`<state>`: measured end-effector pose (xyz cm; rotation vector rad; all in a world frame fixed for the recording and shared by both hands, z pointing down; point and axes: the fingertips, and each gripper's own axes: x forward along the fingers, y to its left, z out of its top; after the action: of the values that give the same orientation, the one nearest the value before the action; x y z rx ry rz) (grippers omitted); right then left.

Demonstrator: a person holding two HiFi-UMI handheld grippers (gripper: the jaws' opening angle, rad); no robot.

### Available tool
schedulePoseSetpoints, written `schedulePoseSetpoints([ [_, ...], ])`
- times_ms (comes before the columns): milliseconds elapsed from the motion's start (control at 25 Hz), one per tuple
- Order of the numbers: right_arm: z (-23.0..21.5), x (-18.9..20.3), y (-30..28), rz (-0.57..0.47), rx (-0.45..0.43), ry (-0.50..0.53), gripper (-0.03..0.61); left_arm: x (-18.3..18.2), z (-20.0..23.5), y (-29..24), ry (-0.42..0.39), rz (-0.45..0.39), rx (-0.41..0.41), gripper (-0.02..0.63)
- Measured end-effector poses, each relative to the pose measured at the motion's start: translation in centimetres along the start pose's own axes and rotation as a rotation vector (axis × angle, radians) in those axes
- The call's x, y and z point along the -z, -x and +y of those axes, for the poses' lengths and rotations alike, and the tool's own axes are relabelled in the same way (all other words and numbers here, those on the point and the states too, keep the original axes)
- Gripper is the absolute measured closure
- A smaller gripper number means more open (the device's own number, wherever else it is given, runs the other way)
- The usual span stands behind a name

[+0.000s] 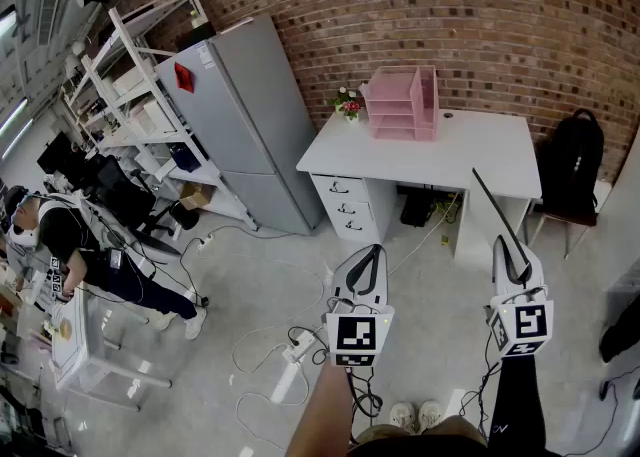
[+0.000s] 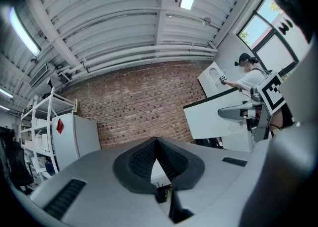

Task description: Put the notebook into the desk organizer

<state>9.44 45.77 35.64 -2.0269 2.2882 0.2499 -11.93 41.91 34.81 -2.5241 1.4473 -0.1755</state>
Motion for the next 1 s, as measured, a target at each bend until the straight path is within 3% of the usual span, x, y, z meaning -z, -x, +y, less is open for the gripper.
schedulePoseSetpoints([
  [280,2.6,-0.2,-0.3,0.007,-0.017,0.022,0.570,0.4,2.0,1.4,0.016,-0.009,-0.013,0.606],
  [1000,3.9,0.3,-1.9,-0.010,0.029,-0.026,0.570,2.2,5.9,1.0,0.034,-0.013,-0.021,0.606],
])
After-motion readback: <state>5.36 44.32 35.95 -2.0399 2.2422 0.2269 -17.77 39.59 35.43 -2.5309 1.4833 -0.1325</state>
